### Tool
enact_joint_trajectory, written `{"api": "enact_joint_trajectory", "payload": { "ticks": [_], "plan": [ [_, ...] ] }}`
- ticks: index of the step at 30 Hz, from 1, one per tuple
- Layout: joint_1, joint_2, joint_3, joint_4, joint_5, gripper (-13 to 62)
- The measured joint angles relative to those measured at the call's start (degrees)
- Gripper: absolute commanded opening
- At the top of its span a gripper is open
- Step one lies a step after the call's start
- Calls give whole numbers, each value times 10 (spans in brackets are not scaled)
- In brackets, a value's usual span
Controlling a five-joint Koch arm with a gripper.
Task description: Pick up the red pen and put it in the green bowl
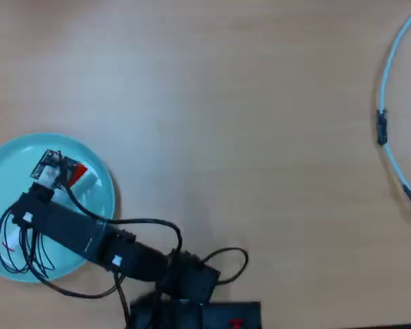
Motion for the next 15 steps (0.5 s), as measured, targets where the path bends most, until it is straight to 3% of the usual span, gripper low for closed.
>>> {"api": "enact_joint_trajectory", "payload": {
  "ticks": [3,9,15],
  "plan": [
    [0,-2,0,-6,4,115],
    [0,-3,0,-26,4,239],
    [0,-8,0,-31,4,261]
  ]
}}
